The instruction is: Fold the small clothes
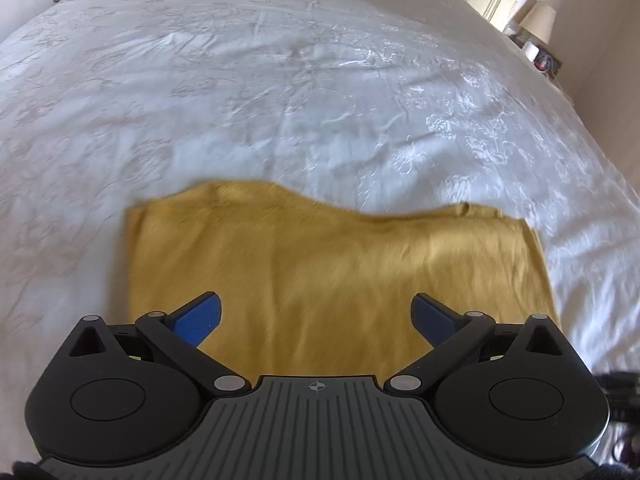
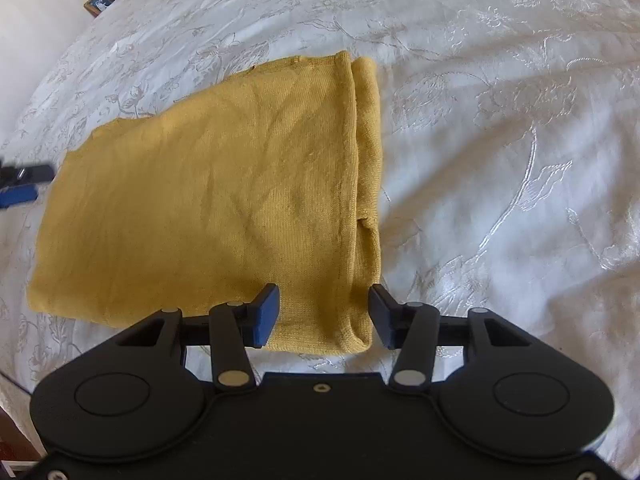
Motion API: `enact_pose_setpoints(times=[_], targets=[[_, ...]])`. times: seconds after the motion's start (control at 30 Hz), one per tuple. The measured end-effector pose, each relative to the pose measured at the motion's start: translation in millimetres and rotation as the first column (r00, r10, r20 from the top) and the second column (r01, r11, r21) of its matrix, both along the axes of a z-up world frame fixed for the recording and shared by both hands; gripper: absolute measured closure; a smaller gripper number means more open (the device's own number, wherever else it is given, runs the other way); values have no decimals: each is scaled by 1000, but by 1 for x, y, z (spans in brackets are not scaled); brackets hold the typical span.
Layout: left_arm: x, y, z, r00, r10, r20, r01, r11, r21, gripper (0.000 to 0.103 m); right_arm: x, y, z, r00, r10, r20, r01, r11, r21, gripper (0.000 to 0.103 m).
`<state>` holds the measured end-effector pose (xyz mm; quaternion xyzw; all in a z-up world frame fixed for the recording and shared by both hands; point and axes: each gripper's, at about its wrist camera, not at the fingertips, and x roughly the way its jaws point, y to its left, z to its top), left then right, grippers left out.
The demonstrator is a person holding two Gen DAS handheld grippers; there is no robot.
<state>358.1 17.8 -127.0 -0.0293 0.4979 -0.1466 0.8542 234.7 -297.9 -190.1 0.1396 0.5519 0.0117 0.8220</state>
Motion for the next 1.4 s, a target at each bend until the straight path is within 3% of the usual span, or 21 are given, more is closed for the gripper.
enact_pose_setpoints(times=[0.4,0.63,0.77,0.9,0.97,1.0,1.03,1.2,1.4], targets=[[69,-49,-62,997,-21,-75,33,986,161,0,1,-6,-16,999,-10,-48,11,1000,22,45],[98,-52,-62,996,-43,-80,58,980,189,0,2,-7,-19,998,-9,-56,11,999,33,44],[106,-42,-43,999,-25,-28,30,987,158,0,2,-8,-18,999,-10,-53,12,999,34,44],[95,-19,-17,999,-16,31,13,995,102,0,0,-15,-6,999,-45,-15,45,999,6,38],[83,-7,-8,999,-15,50,11,996,86,0,1,-19,2,997,-75,18,76,997,-19,24],[76,-1,-5,998,-11,54,7,997,80,0,3,-21,7,995,-87,39,88,996,-27,9],[69,4,-3,998,-5,55,0,997,77,0,6,-23,12,993,-96,64,98,995,-32,1],[36,30,-10,998,55,19,-56,994,91,0,36,-15,25,988,-62,139,70,996,-51,1],[23,43,-22,996,92,-15,-90,991,97,0,90,31,27,972,111,207,-113,994,-3,1]])
